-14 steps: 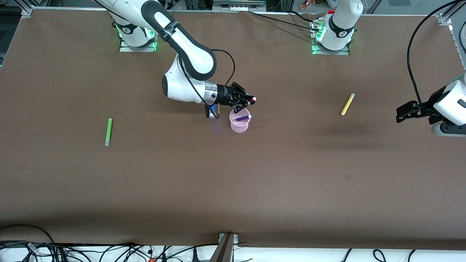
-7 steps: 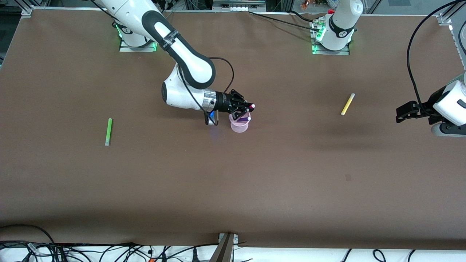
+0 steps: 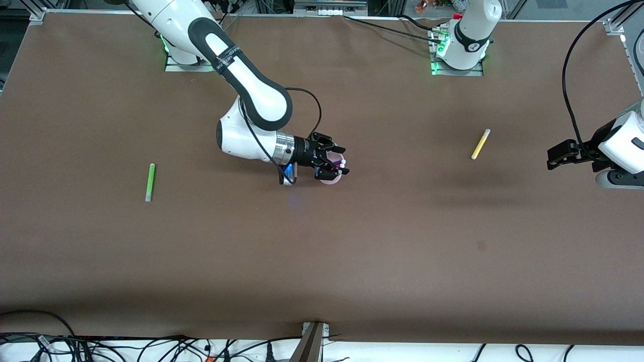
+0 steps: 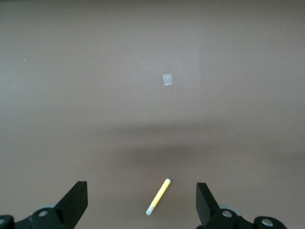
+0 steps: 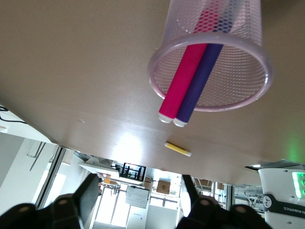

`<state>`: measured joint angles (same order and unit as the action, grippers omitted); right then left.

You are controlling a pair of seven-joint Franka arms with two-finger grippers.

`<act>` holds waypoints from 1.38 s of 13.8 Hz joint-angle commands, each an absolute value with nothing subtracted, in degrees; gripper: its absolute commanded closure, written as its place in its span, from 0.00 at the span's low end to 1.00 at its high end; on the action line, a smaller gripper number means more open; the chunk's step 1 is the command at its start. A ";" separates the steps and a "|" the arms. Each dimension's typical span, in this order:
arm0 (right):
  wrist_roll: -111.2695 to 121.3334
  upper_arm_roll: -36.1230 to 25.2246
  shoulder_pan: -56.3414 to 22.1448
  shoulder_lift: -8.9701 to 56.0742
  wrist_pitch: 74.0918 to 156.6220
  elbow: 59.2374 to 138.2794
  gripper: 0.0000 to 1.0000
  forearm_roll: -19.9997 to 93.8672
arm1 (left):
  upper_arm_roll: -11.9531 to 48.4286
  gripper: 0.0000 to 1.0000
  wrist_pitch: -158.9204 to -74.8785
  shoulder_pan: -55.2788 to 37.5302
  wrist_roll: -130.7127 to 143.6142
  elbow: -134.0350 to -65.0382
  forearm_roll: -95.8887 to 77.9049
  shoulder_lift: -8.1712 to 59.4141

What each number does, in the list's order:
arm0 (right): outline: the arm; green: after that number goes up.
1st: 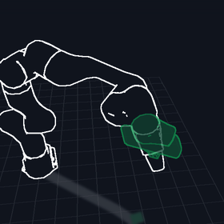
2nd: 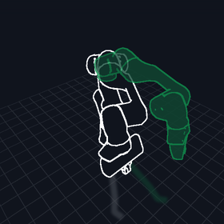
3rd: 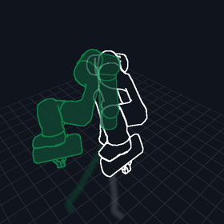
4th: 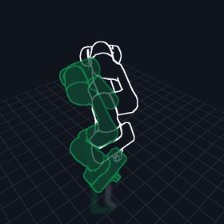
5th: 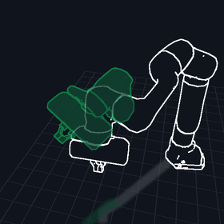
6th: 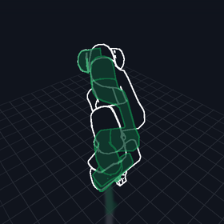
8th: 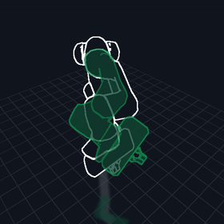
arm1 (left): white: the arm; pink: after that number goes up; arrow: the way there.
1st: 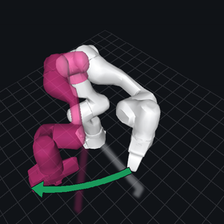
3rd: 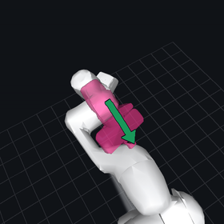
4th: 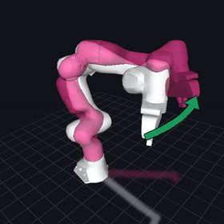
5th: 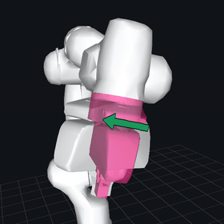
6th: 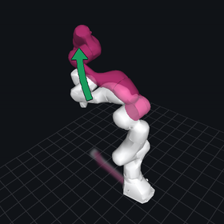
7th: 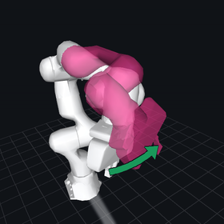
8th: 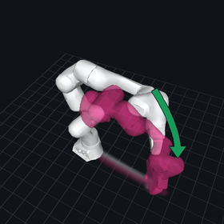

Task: Organize pens into pink holder with both arms

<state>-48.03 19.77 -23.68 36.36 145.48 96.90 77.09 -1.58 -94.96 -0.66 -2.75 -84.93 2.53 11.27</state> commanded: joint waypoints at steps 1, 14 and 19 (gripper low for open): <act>-48.16 19.95 -23.64 36.30 145.37 96.06 0.00 74.63 | -1.85 0.00 -93.96 -0.88 -4.13 -82.88 2.29 12.22; -36.40 -4.55 -23.20 16.81 113.76 97.11 0.00 39.24 | -1.85 0.00 -94.04 -0.88 -3.78 -82.71 2.11 12.22; -16.84 -14.57 -23.20 5.30 103.55 100.89 0.00 25.34 | -1.76 0.00 -94.04 -0.79 -3.87 -82.71 1.76 12.22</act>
